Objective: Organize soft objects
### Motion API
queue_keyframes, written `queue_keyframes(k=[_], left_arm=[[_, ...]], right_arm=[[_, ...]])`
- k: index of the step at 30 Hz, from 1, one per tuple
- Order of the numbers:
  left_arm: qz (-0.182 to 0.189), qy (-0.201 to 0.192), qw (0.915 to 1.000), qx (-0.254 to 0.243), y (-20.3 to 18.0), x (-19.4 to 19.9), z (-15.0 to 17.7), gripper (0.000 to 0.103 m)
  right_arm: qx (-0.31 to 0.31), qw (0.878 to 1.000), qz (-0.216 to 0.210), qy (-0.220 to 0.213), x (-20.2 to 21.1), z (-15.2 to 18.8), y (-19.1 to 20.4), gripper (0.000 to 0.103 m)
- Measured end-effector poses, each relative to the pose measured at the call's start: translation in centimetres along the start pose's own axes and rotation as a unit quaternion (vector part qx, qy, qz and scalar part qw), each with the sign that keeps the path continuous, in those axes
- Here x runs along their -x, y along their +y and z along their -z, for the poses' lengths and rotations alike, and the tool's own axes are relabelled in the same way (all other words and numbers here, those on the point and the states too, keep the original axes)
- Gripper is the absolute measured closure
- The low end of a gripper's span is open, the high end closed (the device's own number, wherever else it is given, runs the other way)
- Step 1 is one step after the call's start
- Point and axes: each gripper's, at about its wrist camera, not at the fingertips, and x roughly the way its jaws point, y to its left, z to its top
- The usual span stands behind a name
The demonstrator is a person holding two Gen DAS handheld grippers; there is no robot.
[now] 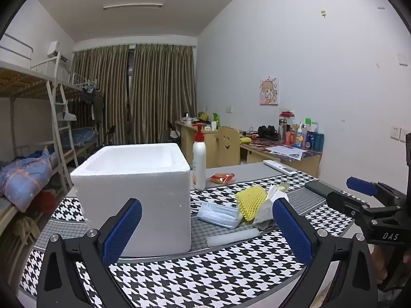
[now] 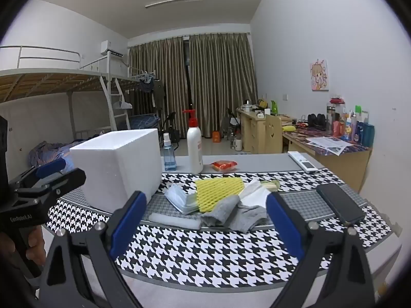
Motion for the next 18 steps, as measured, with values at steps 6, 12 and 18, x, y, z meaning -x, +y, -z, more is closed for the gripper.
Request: queue_keyframes(k=[6,12,18], left_arm=[[-0.001,-0.011,0.9999,-0.008,-0.17,0.7,-0.36,0.001],[-0.003,-0.005,1.0,-0.005,0.06,0.37,-0.05,0.001],[-0.005,-0.01,0.9999,-0.009,-0.12,0.49,-0.19,0.001]], right_arm=[[0.001,1.0,0.0,-0.003,0.01,-0.05,0.05,0.007],[0.004,1.0,0.001,-0.005,0.02,0.03,-0.04,0.007],[0.003,1.0,-0.003,-0.005,0.1,-0.15,0.15,0.007]])
